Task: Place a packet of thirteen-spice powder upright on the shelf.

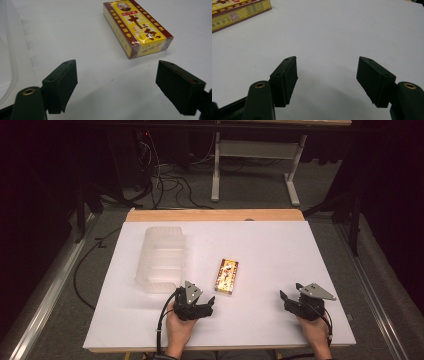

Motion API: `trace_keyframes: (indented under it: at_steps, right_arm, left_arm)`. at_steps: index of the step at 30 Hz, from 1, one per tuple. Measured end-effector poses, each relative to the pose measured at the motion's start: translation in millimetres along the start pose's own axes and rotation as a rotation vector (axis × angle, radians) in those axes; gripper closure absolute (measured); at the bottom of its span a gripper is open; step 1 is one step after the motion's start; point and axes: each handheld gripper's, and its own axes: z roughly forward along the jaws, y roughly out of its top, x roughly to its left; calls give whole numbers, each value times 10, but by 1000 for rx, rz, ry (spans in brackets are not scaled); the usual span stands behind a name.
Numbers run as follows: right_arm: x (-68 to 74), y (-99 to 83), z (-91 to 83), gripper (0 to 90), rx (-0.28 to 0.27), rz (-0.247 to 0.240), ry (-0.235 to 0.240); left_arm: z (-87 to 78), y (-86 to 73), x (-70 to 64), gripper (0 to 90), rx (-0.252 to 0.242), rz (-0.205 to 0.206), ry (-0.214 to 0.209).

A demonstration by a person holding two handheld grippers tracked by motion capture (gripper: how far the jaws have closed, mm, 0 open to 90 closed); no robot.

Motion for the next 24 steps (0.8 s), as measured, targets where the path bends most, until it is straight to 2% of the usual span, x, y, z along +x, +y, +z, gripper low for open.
trace_keyframes:
  at_steps: [10, 24]
  right_arm:
    - [2, 7, 20, 328, 20, 2, -5]
    - [-4, 7, 19, 326, 19, 4, -3]
  left_arm:
    - [9, 5, 0, 186, 11, -1, 3]
    - [23, 9, -34, 186, 20, 29, 11]
